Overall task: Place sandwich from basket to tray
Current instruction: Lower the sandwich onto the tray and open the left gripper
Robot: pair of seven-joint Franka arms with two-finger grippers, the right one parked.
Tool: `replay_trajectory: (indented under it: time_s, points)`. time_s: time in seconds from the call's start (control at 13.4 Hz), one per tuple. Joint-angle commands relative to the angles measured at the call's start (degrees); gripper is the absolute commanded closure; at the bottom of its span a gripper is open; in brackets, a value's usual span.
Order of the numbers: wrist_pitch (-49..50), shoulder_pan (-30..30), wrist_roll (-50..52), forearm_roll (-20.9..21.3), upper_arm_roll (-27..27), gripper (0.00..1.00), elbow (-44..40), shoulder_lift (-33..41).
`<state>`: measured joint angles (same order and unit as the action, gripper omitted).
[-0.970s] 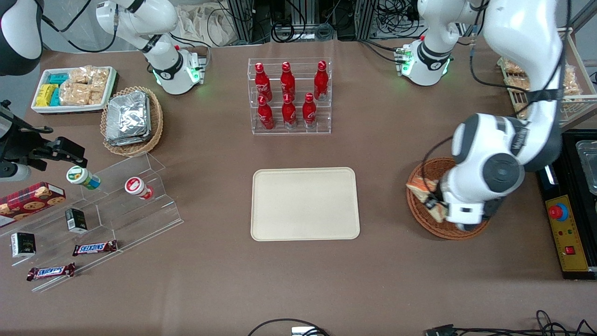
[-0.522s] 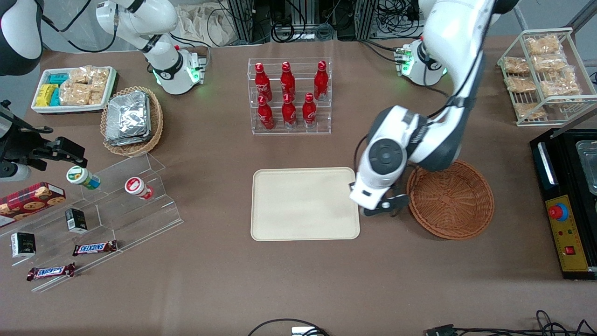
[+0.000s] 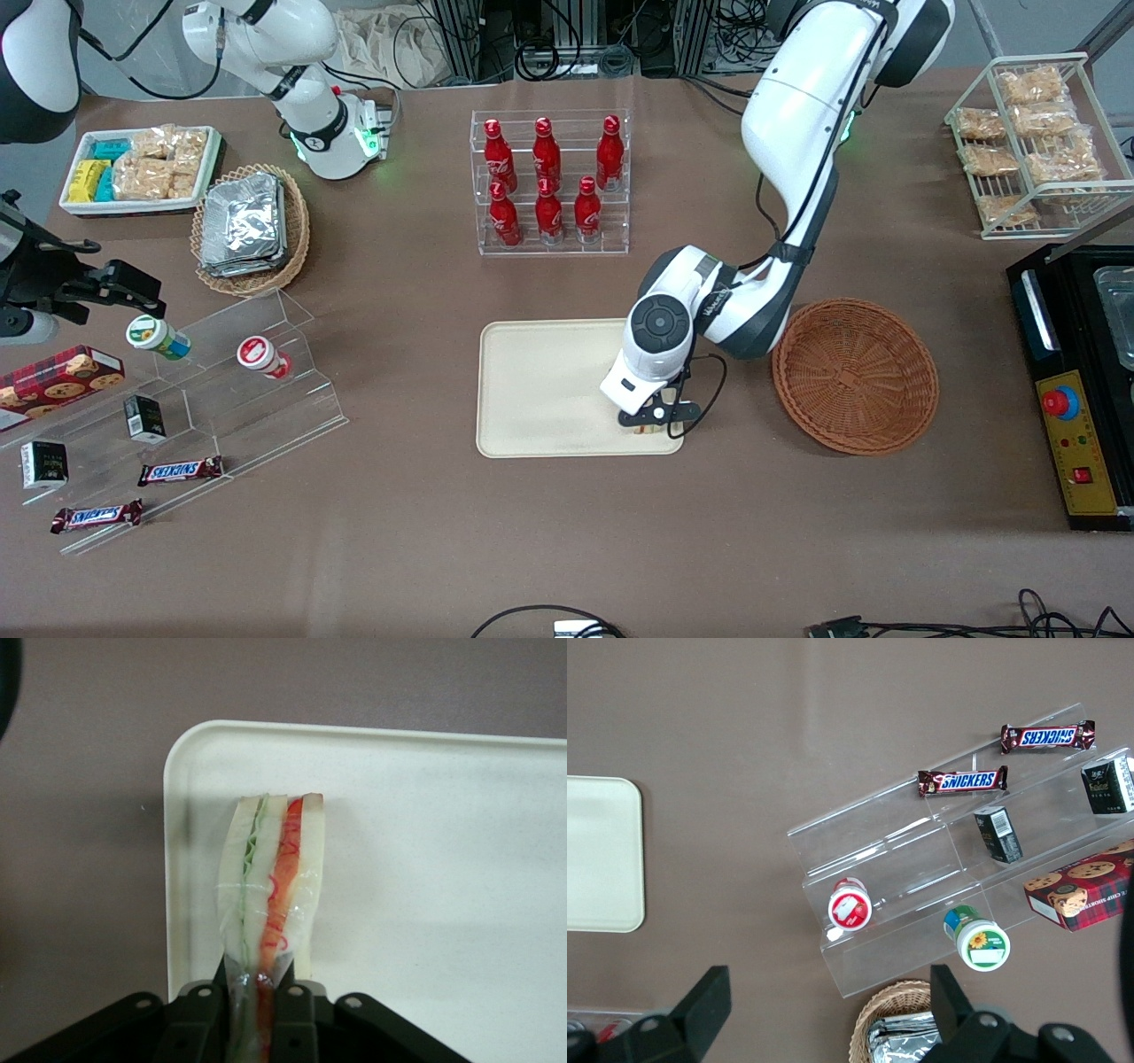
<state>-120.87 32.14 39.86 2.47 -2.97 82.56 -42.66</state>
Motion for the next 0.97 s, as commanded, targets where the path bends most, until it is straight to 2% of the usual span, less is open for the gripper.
replay_trajectory:
  time_s: [0.0, 0.15, 0.37, 0.45, 0.67, 0.9]
  points:
    - [0.99, 0.82, 0.21, 0.96, 0.86, 0.0, -1.96, 0.29]
    - [2.21, 0.73, 0.21, 1.04, 1.04, 0.0, -1.44, 2.65]
    - [13.26, -0.5, -0.58, 0.61, 1.3, 0.0, -0.3, 9.06]
    - [14.08, -1.9, -0.58, 0.61, 1.3, 0.0, 2.49, 12.31]
    - [10.67, -3.92, -0.75, 0.78, 1.3, 0.0, 19.33, 27.66]
    - [8.55, -8.04, -7.41, 0.78, 1.3, 0.0, 34.48, 42.97]
